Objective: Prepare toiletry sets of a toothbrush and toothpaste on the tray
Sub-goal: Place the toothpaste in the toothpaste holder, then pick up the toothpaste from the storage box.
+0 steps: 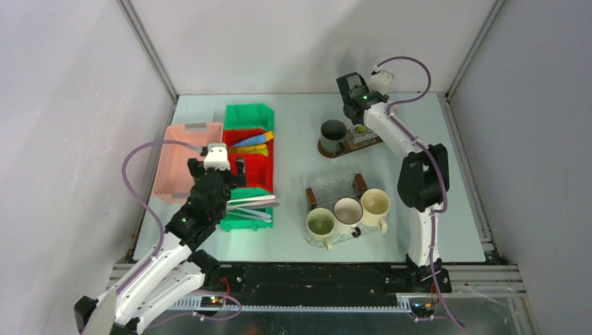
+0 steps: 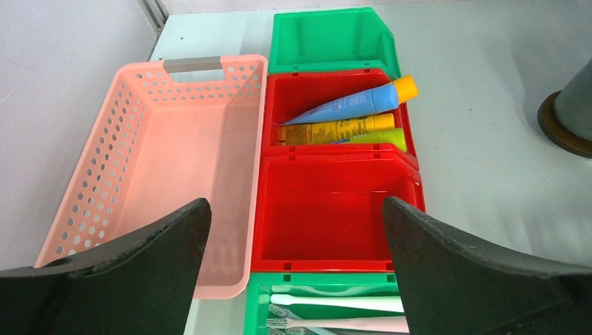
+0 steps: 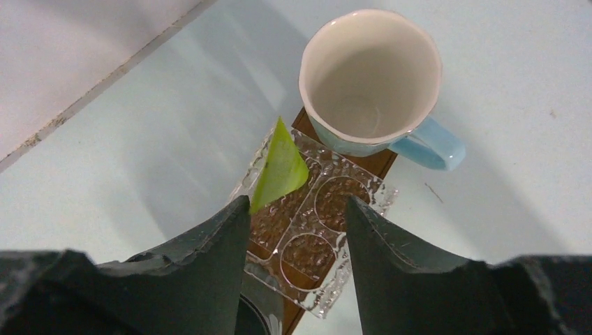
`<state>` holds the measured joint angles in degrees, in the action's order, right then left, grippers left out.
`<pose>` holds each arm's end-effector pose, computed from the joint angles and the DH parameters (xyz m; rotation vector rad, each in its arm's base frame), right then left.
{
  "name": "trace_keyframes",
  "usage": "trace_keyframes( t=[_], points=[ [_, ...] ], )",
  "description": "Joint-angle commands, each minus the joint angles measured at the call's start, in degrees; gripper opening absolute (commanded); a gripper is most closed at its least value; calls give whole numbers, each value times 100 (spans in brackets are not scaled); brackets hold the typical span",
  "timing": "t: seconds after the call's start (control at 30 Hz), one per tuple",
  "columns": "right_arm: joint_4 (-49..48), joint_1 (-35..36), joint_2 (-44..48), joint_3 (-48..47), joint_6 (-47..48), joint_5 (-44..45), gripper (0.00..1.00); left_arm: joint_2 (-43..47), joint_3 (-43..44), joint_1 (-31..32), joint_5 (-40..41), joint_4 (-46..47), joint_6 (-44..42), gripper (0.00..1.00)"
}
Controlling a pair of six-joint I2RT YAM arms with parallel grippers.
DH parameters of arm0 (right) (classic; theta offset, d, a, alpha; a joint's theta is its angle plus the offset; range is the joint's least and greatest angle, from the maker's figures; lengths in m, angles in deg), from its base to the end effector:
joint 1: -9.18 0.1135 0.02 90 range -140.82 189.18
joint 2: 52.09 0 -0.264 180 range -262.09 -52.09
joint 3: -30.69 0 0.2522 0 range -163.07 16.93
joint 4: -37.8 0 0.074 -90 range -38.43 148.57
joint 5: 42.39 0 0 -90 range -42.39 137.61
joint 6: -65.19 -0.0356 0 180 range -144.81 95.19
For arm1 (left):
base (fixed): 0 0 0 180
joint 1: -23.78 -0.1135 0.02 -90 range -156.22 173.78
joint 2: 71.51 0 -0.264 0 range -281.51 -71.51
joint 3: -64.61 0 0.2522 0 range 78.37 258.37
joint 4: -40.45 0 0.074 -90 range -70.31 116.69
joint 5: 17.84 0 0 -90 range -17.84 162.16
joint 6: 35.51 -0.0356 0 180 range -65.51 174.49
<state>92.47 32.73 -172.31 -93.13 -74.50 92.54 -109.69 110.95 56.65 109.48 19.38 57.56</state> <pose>0.4381 0.1635 0.2803 0.7896 2.0164 -0.2594 0.1477 -0.0697 0.2896 -0.0049 1.7511 0.1275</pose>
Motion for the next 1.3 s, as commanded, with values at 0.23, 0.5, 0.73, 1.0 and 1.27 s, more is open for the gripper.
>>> trace_keyframes(
  t=[0.23,0.5,0.73,1.0,1.27],
  points=[
    [-646,228,1490,573,804,-100,75,228,31,-14,-20,165,120,98],
    [-1009,263,3164,1817,1690,-743,91,526,203,-2,-189,-155,446,98],
    [-1423,157,4722,3209,2735,-1836,93,227,782,-5,-600,-863,726,98],
    [-941,8,5995,3805,3047,-2497,94,-1471,2140,-63,-926,-1629,1329,98],
    [-896,-30,6745,4398,3169,-2722,94,-3678,3694,-521,-976,-2385,3186,98]
  ],
)
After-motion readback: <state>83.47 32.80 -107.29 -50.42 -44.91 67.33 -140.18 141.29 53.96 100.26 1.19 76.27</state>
